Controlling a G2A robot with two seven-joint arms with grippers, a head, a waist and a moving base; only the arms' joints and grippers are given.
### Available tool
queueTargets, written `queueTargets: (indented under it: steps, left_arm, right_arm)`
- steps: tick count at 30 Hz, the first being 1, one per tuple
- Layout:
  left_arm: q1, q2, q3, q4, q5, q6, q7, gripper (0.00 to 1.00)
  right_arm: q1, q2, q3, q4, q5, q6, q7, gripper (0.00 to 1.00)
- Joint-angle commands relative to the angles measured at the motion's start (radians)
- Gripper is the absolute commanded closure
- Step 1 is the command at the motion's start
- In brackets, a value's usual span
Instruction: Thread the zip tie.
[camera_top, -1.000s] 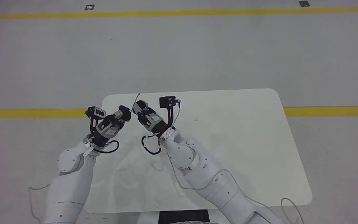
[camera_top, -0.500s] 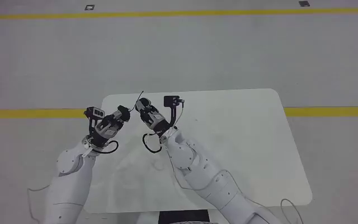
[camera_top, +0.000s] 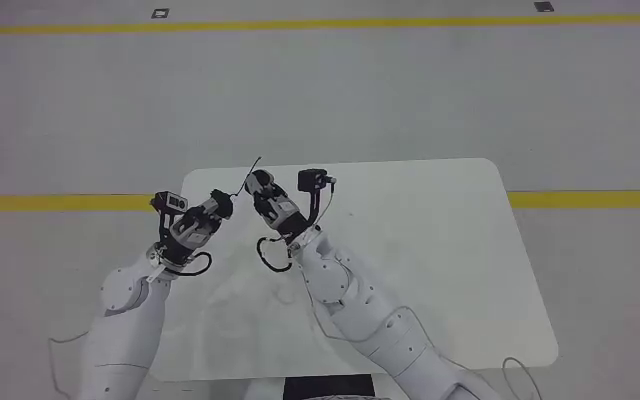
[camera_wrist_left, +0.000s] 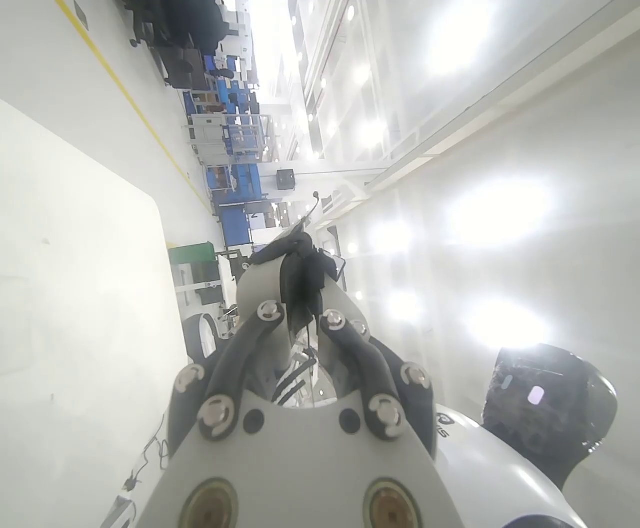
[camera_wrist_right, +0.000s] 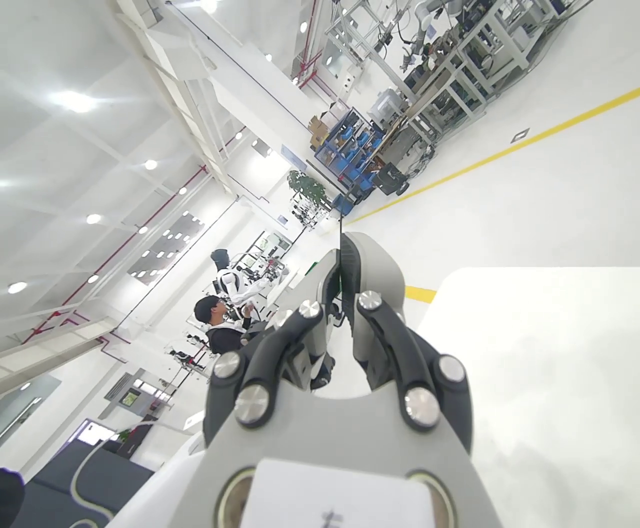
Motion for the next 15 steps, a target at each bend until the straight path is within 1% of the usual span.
queueTargets:
  steps: [1, 15]
  left_arm:
    - [0.000, 0.000, 0.000, 0.000, 0.000, 0.000, -0.001, 1.00]
    - [0.001, 0.001, 0.001, -0.002, 0.007, 0.000, -0.005, 1.00]
  right_arm:
    - [-0.002, 0.000, 0.002, -0.002, -0.004, 0.000, -0.005, 1.00]
    - [0.001, -0.001, 0.001, 0.000, -0.010, 0.001, 0.009, 1.00]
